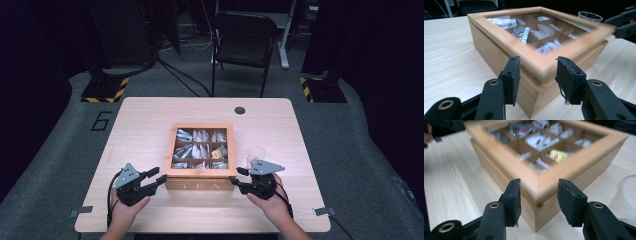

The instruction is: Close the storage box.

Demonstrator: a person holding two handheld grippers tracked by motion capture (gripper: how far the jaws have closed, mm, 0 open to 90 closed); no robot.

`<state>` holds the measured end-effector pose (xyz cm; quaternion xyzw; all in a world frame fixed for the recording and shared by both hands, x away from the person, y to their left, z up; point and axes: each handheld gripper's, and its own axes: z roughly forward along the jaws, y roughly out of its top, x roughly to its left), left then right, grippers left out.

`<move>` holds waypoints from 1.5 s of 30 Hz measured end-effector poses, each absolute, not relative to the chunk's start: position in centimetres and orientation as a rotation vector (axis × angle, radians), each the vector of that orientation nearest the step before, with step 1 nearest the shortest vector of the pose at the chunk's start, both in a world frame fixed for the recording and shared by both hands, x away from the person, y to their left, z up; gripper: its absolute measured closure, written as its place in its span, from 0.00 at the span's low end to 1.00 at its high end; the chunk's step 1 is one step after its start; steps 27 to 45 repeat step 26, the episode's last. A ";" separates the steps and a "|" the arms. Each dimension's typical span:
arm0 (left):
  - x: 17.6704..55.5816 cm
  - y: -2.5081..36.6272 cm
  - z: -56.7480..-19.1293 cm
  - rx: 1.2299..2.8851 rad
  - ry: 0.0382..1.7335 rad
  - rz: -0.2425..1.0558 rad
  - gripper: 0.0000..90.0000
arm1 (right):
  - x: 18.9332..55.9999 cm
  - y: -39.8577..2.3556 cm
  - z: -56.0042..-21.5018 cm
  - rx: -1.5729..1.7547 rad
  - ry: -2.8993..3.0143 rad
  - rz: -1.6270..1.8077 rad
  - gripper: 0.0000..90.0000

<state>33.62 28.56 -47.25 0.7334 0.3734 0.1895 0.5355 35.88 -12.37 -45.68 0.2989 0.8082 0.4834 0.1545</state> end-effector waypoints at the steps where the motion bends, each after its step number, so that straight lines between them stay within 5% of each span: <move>1: 33.7 28.7 -47.3 1.751 0.892 0.443 0.60 | 35.8 -12.6 -45.5 0.866 2.298 1.396 0.59; 24: 34.5 30.1 -47.4 1.740 0.926 0.475 0.53 | 36.5 -14.9 -45.8 1.003 2.195 1.418 0.48; 45: 34.3 30.1 -47.5 1.744 0.904 0.479 0.53 | 36.6 -14.9 -45.9 0.995 2.194 1.418 0.47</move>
